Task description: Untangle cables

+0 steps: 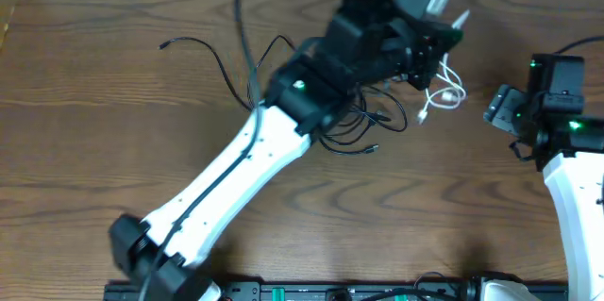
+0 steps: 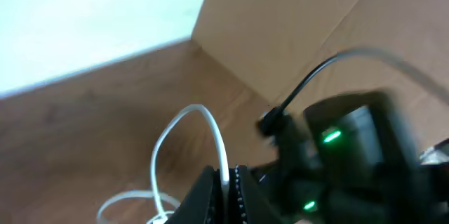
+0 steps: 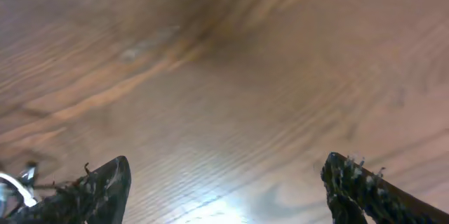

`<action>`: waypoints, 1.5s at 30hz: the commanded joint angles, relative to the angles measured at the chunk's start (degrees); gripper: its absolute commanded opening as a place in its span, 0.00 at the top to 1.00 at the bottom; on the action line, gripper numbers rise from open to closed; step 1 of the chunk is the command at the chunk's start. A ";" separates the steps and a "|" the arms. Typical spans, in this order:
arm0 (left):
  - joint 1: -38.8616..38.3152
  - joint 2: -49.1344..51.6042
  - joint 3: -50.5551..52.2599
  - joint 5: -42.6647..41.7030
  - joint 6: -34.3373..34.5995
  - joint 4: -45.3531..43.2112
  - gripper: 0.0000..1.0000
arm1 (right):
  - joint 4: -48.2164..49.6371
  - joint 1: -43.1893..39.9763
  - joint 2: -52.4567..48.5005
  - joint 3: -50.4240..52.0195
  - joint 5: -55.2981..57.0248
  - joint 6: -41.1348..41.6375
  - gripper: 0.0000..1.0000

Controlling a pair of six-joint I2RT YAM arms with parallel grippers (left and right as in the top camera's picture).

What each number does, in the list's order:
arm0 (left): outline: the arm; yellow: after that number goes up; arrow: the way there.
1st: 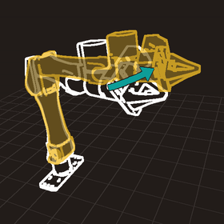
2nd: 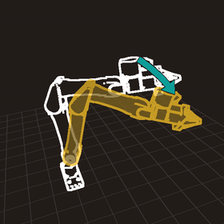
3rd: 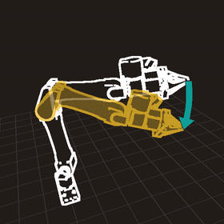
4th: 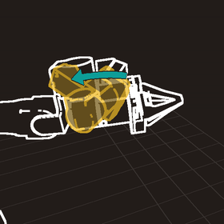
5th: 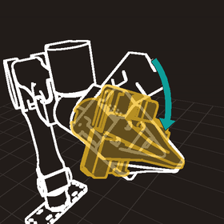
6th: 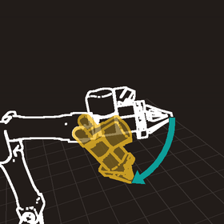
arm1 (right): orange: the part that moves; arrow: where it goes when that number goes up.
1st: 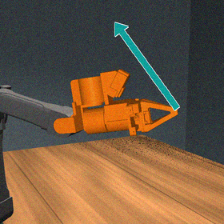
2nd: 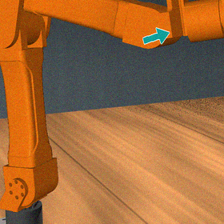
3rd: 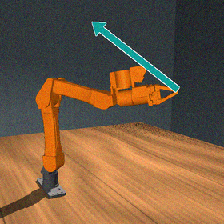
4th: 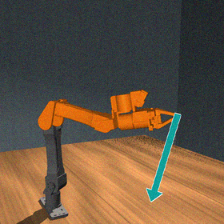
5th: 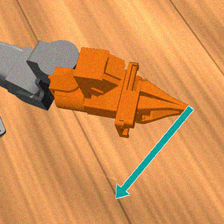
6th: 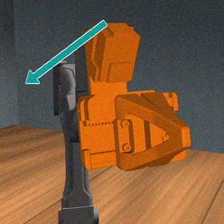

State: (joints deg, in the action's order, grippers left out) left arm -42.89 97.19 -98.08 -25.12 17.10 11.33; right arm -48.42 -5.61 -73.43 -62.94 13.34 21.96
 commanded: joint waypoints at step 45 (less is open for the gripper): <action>26.38 -6.54 -0.66 16.22 -9.38 54.58 0.25 | -1.64 2.40 -23.65 0.33 -48.09 -27.12 0.98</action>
State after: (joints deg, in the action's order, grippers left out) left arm -16.75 90.76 -98.72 -9.04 7.49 65.67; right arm -48.49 -3.62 -100.31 -62.39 -25.74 -6.09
